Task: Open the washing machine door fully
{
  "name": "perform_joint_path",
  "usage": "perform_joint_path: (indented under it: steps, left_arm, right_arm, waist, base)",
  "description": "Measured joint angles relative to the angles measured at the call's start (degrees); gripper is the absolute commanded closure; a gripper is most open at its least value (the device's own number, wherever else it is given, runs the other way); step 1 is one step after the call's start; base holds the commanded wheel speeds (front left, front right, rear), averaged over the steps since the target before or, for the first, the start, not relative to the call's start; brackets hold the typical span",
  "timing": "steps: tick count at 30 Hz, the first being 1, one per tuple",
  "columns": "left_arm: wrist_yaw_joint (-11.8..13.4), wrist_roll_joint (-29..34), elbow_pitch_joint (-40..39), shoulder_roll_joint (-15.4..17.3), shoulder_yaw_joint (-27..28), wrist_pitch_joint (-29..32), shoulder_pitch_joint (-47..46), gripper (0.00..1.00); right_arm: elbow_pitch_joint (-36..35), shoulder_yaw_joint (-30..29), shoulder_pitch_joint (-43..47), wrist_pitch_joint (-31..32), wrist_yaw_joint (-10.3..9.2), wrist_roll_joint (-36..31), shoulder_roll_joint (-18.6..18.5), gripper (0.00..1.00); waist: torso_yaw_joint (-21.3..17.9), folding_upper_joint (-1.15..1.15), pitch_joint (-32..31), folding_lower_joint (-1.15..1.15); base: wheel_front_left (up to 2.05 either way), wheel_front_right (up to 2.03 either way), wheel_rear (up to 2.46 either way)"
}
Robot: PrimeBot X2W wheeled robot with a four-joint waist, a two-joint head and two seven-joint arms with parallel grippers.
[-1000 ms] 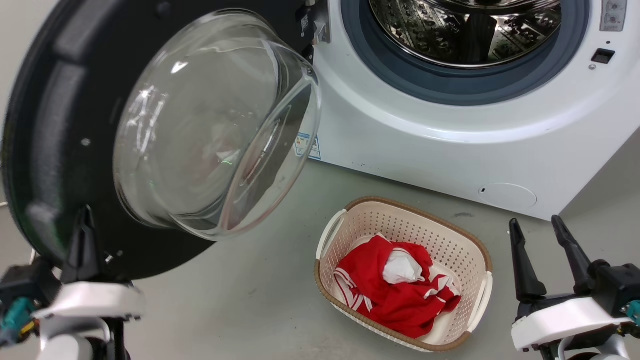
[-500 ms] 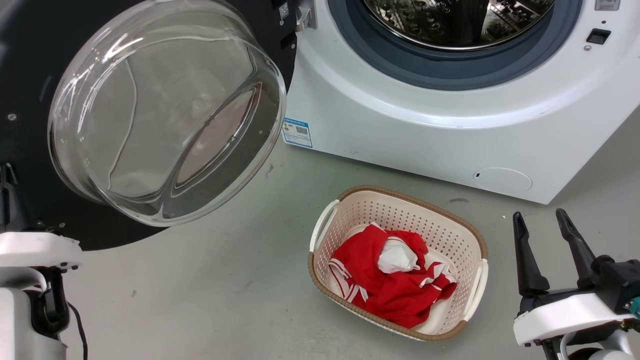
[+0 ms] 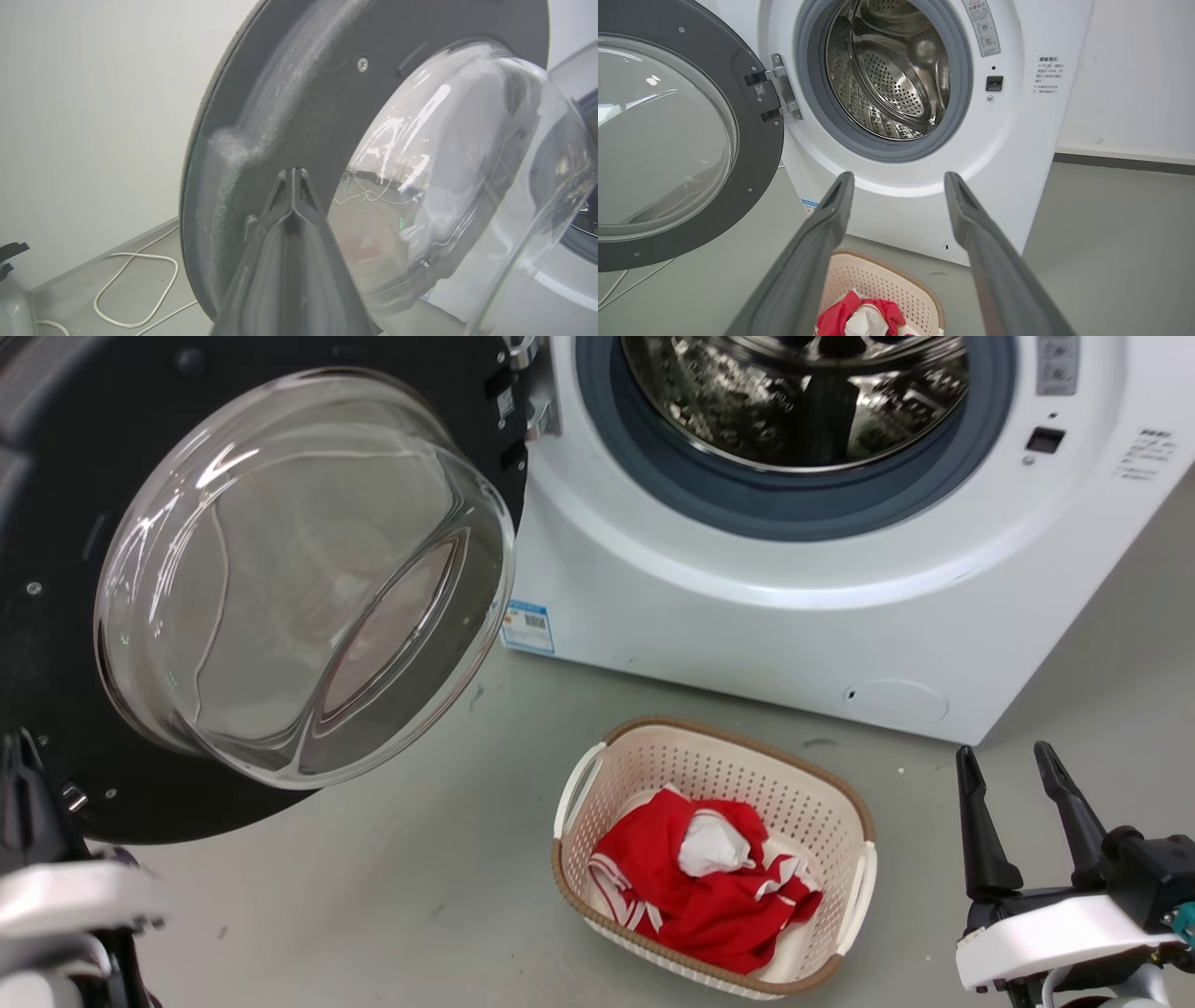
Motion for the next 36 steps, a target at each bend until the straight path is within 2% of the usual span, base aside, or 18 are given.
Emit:
perform_joint_path:
  steps: [6,9,11,12,15,18,25,36]
  left_arm:
    - [-1.1,3.0,-8.9,-5.8,0.1,0.0,7.8,1.0]
    - [-1.5,3.9,-12.0,-8.4,-1.3,0.0,11.5,0.53]
    - [-1.5,4.3,-13.5,-9.1,-2.5,0.0,13.3,0.08]
    - [-1.5,4.3,-14.1,-9.4,-3.1,0.0,14.1,0.0]
    - [-1.1,4.4,-16.1,-10.2,-5.4,0.0,16.0,0.0]
    - [0.4,5.5,-18.2,-10.4,-10.2,0.0,18.0,0.0]
    - [1.0,7.2,-18.4,-10.5,-16.5,0.0,17.7,0.0]
    - [0.7,9.9,-15.6,-10.1,-19.7,0.0,13.7,0.0]
  right_arm:
    - [1.0,0.2,0.7,-0.7,0.01,0.6,0.0,0.0]
    - [1.5,0.5,1.1,-1.0,0.0,1.0,0.0,0.0]
    - [1.7,0.7,1.2,-1.1,0.01,1.1,0.0,0.0]
    - [1.9,1.0,1.3,-1.2,0.0,1.1,0.0,0.0]
    - [2.0,1.3,1.3,-1.6,0.01,1.2,0.0,0.0]
    - [1.8,1.7,1.3,-1.8,0.01,0.9,0.0,0.0]
    - [0.9,2.4,1.2,-1.8,0.0,-0.1,0.0,0.0]
    - [-0.6,2.6,1.1,-1.1,0.01,-2.2,0.0,0.0]
  waist:
    - [-1.4,0.0,-2.6,0.0]
    - [-2.1,0.0,-3.7,0.0]
    - [-2.7,0.0,-4.2,0.0]
    - [-2.9,0.0,-4.5,-0.01]
    - [-3.8,0.0,-5.0,-0.01]
    - [-5.3,0.0,-5.5,0.0]
    - [-8.4,0.0,-6.0,-0.01]
    - [-14.7,0.0,-6.6,0.0]
  base:
    - [0.0,0.0,0.0]
    - [0.0,0.0,0.0]
    - [0.0,0.0,0.0]
    - [0.0,0.0,0.0]
    - [0.0,0.0,0.0]
    - [0.0,0.0,0.0]
    - [0.0,0.0,0.0]
    - [0.0,0.0,0.0]
